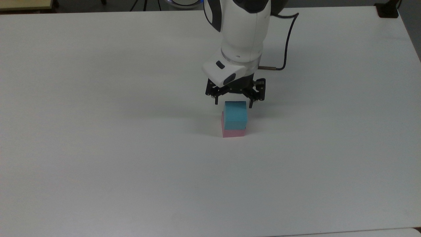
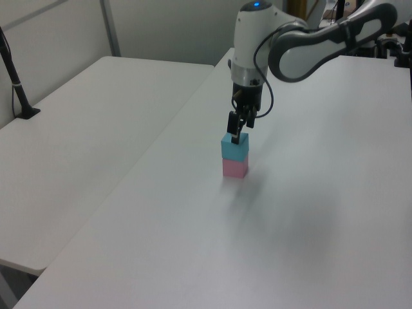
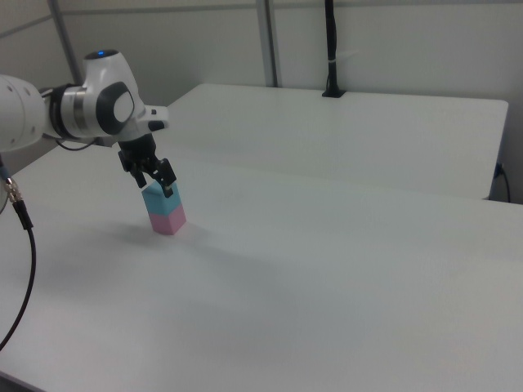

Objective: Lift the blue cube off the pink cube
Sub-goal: 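Close the gripper on the light-blue cube and lift it off the pink cube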

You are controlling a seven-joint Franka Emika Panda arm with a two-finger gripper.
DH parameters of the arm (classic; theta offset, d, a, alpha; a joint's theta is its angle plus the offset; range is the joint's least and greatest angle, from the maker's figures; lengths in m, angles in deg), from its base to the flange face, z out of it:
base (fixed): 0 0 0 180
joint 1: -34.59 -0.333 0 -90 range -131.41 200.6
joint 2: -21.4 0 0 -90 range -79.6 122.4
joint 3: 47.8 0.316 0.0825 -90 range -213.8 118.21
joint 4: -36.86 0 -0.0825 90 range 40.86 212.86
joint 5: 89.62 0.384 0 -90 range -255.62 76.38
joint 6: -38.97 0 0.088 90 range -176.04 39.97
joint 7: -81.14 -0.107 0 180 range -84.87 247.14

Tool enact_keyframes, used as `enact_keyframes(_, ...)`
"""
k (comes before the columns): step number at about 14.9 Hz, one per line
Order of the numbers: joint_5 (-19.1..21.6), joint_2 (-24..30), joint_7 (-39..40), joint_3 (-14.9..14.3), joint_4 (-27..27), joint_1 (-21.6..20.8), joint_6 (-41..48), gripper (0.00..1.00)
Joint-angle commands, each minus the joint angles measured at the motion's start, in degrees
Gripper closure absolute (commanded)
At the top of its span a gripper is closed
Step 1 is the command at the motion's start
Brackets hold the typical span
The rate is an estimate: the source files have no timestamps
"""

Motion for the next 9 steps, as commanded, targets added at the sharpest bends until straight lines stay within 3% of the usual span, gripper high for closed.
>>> enact_keyframes(1, -3.7, -3.1, -3.7, -0.4, -1.4, -0.3, -3.9, 0.13)
enact_keyframes(2, -3.9, -3.3, -3.7, -0.4, -1.4, -0.3, -4.6, 0.49)
enact_keyframes(3, -3.8, -3.1, -3.7, -0.4, -1.4, -0.3, -4.6, 0.65)
enact_keyframes(4, -3.6, -2.5, -3.6, -0.4, -1.4, -0.3, -4.4, 0.74)
enact_keyframes(9, -3.5, 0.6, 0.0, -0.9, -1.2, 1.5, -3.3, 0.73)
